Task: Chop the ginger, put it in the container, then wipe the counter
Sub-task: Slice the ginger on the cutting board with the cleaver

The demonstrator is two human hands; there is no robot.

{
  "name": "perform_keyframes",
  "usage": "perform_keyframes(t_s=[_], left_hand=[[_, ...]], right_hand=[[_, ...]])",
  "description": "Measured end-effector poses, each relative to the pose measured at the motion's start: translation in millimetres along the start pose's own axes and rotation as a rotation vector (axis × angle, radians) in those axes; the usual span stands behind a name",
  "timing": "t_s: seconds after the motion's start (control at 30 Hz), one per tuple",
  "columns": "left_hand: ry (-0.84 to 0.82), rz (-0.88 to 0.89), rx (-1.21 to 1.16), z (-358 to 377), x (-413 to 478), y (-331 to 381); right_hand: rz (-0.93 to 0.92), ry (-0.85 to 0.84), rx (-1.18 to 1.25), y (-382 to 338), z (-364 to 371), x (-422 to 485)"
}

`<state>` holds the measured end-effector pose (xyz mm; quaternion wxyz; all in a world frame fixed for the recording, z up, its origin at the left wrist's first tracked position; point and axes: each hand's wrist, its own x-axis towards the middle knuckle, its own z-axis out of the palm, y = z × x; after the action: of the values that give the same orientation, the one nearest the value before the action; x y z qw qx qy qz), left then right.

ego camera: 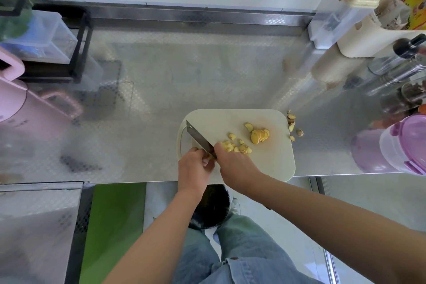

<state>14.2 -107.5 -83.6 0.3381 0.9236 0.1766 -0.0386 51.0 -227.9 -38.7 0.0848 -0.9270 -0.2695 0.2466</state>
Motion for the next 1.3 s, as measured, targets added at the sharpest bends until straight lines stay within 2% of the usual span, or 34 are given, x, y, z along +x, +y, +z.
perform_keyframes(t_s=[0.5,0.73,0.97,1.1,1.3], left_hand=[[-0.009,0.078,-0.035,0,1,-5],[-0.01,0.084,-0.141,1,-7,-4],[0.04,-0.001,-0.238,3,-5,-5],[0.063,-0.013,-0.231,3,-5,-5],[0.07,-0.016,-0.239,3,-4,-5]], right_hand=[[0.021,0.004,0.017,-1,12,3],[0.162,0.036,0.297,13,10,3],[0.088,0.072,0.191,13,-17,-7],[0.029,0.01,0.075,10,-24,-13],[0.031,0.005,0.054,7,-21,-14]])
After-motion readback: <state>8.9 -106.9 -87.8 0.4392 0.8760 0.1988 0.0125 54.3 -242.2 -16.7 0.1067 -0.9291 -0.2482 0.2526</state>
